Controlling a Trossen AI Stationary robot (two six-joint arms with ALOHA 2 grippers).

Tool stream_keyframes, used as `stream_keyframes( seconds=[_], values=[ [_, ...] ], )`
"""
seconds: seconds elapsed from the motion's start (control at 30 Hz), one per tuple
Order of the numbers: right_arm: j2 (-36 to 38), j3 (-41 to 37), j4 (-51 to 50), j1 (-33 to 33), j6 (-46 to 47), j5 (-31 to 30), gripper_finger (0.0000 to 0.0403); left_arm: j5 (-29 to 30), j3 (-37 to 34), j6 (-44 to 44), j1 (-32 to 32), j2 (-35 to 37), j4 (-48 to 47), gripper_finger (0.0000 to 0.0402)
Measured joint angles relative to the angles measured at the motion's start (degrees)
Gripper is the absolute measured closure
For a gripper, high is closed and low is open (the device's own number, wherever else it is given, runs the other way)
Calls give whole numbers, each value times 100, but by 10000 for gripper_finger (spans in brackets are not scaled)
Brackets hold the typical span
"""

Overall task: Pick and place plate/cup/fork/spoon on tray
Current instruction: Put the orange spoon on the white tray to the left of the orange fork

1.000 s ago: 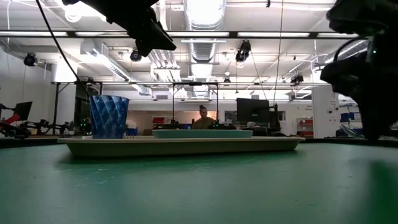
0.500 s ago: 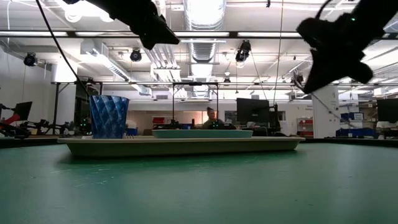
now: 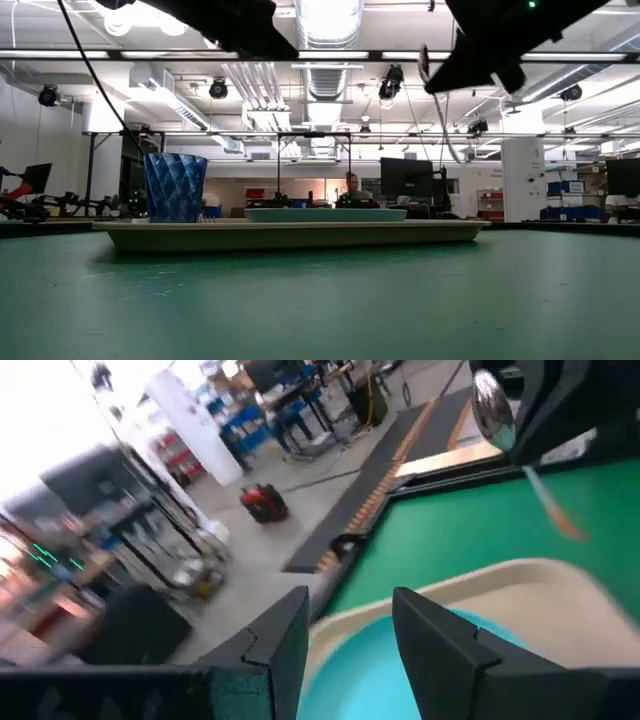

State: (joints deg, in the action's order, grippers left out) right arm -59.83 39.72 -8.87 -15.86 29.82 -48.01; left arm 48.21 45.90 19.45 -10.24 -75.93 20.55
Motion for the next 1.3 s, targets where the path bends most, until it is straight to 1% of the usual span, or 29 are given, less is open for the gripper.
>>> stream_keyframes(
  seconds=[0.13,0.3,0.37,0.53,0.63,0.8,0.87,0.93,1.03,1.23,1.3],
  values=[
    [-236,-2,1058,4,-1135,55,393,-666,-192,-892,0,-36,-1,269],
    [-653,-4,2128,44,-2218,468,394,-1355,-242,-1585,-9,-81,76,269],
    [-854,-4,2518,52,-2492,506,394,-1483,-247,-1661,-22,-130,366,269],
    [-1348,28,3219,92,-3071,490,394,-1575,-248,-1622,-26,-453,1538,269],
    [-1591,91,3514,133,-3249,447,394,-1601,-249,-1420,-31,-755,2169,269],
    [-1923,314,3531,240,-3281,426,394,-1622,-227,-992,-30,-1369,3398,269],
    [-2023,391,3535,269,-3281,386,394,-1623,-187,-824,-28,-1589,3749,269],
    [-2097,445,3535,283,-3285,283,394,-1620,-162,-698,-28,-1715,3917,269],
    [-2137,457,3523,291,-3250,144,394,-1607,-111,-688,-25,-1812,3925,269],
    [-2124,461,3531,328,-2991,140,394,-1429,27,-707,17,-2012,3985,269],
    [-2124,463,3532,328,-2983,141,394,-1311,96,-703,24,-2148,4156,269]
  ],
)
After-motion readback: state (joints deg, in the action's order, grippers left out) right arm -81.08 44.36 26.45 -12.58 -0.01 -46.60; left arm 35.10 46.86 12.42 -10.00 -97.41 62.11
